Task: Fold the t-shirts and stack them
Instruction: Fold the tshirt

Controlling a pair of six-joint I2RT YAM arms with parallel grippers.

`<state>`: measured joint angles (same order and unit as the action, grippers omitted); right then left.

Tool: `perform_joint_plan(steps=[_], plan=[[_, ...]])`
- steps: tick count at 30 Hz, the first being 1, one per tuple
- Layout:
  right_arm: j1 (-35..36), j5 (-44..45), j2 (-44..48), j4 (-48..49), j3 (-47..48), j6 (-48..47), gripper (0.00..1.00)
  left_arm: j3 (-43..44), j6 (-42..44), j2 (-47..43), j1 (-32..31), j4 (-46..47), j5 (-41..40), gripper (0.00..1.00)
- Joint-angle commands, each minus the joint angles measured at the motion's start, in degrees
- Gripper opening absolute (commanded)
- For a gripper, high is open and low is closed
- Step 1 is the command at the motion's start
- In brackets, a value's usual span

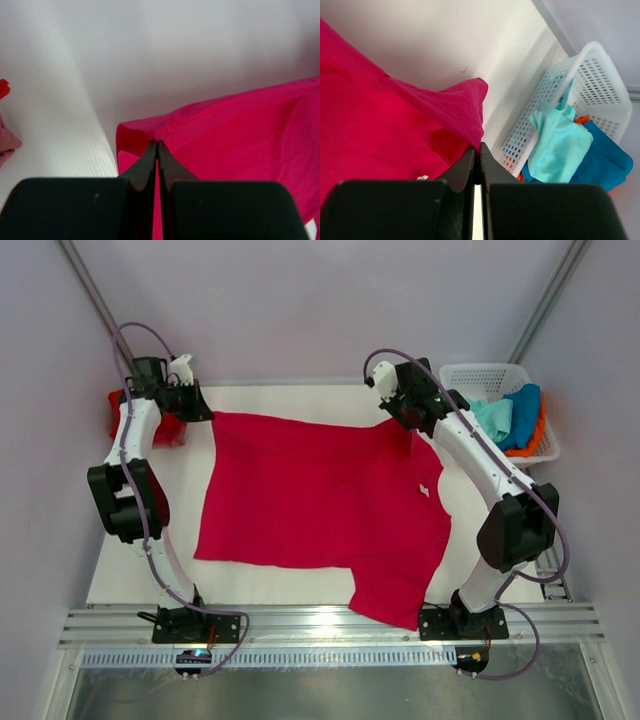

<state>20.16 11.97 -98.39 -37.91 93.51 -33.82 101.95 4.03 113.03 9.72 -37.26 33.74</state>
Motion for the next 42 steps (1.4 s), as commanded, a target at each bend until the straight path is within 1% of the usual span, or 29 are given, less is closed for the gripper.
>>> perform_joint_plan(steps=[1,6,12,17,20,22,29,30,32,36,37,39,40,41,42], plan=[[0.4,-2.1,3.5,-5.8,-0.8,1.2,0.03,-0.8,2.2,-4.0,0.0,-4.2,4.2,0.00],[0.4,-4.1,5.4,-11.0,-2.4,1.4,0.03,-0.4,5.3,-5.2,0.0,-11.3,6.4,0.00],[0.5,-7.8,7.8,-17.6,-3.9,1.9,0.03,-1.9,8.1,-8.2,-0.1,-17.0,7.7,0.00],[0.7,-10.6,9.3,-20.8,-6.2,2.4,0.03,-4.1,11.1,-11.1,-0.1,-21.7,9.0,0.00],[0.7,-11.3,9.4,-23.1,-8.2,2.4,0.03,-5.1,13.5,-11.5,-0.1,-25.4,8.3,0.00],[0.8,-13.9,9.5,-24.4,-10.4,2.4,0.03,-5.5,14.8,-12.0,-0.1,-27.1,7.5,0.00],[0.8,-16.0,10.8,-25.5,-17.4,2.7,0.04,-10.5,17.1,-13.3,-0.1,-28.8,4.8,0.00],[0.8,-16.3,10.8,-25.5,-18.1,2.7,0.07,-10.8,17.2,-13.2,-0.1,-29.2,4.8,0.00],[0.8,-17.1,11.1,-25.5,-19.9,2.7,0.09,-11.6,17.4,-13.2,-0.1,-29.4,4.8,0.00],[0.8,-18.0,10.9,-25.0,-22.8,2.8,0.10,-13.3,17.7,-13.5,0.0,-29.6,4.9,0.00],[0.9,-18.1,10.8,-24.9,-23.5,2.7,0.13,-13.7,17.8,-13.5,-0.1,-29.7,4.9,0.00],[0.8,-18.9,9.8,-25.4,-23.8,2.5,0.23,-14.1,17.9,-13.7,-0.1,-29.9,4.9,0.00],[0.9,-19.1,9.4,-25.7,-23.8,2.4,0.31,-14.4,18.1,-13.7,-0.1,-30.2,5.0,0.00],[0.9,-19.3,8.5,-26.2,-23.8,2.2,0.44,-14.6,18.2,-13.7,0.0,-30.4,4.9,0.00],[0.8,-20.0,8.1,-26.9,-23.7,2.1,0.50,-14.7,18.2,-13.9,-0.1,-30.5,4.9,0.00]])
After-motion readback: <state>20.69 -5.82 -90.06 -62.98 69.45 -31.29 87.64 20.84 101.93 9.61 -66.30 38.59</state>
